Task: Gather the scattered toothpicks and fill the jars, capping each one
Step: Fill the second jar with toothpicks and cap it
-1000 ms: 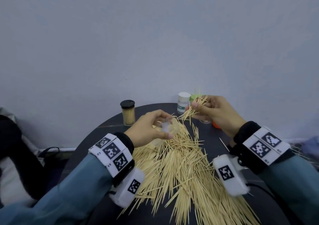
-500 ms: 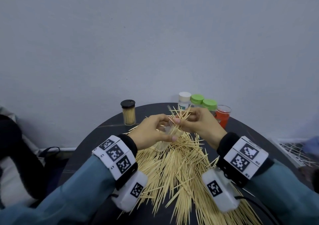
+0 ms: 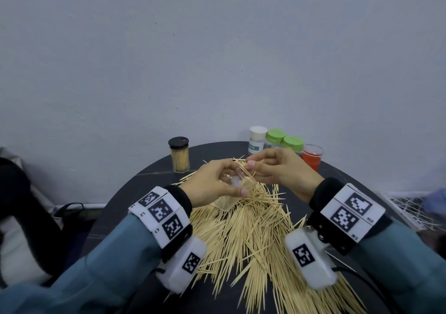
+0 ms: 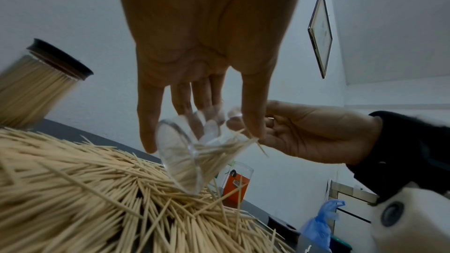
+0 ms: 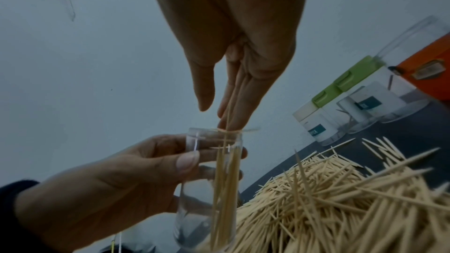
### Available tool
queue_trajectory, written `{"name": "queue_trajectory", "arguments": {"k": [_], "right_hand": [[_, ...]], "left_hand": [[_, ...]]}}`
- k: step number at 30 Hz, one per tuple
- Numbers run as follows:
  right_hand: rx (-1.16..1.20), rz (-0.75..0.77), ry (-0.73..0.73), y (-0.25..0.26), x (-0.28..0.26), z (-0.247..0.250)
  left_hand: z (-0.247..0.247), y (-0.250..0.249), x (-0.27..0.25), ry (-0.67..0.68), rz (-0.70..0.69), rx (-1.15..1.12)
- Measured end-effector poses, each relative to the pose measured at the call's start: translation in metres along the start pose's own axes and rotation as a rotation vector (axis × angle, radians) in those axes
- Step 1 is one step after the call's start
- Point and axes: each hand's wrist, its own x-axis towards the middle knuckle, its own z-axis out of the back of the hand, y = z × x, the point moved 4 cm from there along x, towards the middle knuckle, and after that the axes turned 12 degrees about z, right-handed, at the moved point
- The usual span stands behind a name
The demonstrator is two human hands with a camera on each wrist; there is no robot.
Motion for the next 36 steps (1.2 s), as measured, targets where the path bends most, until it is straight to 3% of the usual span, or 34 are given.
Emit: {"name": "queue_trajectory", "arguments": {"k": [7, 14, 16, 19, 21, 25, 31, 36], "right_hand": [[0.07, -0.026, -0.03, 0.002, 0.001, 0.003], [-0.139, 0.068, -0.105, 0.004, 0.004, 0.017], [-0.304, 0.061, -0.035, 0.0, 0.005, 0.02], [-0.655, -0.037, 0.28, -0.014, 0.003, 0.012], [-0.823, -0.088, 0.401, -0.023, 0.001, 0.006], [-0.962, -0.194, 0.488, -0.033, 0.006, -0.005], [-1.304, -0.297, 0.557, -0.029, 0.028, -0.016], [-1.281, -0.298, 0.567, -0.034, 0.041, -0.036]], "left_hand": [[0.002, 0.0, -0.001, -0.019, 0.02, 0.005], [0.009, -0.002, -0.002, -0.046, 0.016, 0.01], [0.013, -0.002, -0.002, -0.067, 0.016, 0.006], [0.022, -0.001, 0.0, -0.133, 0.035, -0.104], [0.029, 0.002, 0.0, -0.198, 0.077, -0.22], [0.039, 0.009, 0.003, -0.299, 0.13, -0.273], [0.042, 0.007, 0.007, -0.305, 0.128, -0.262], [0.041, 0.005, 0.008, -0.266, 0.107, -0.249]]}}
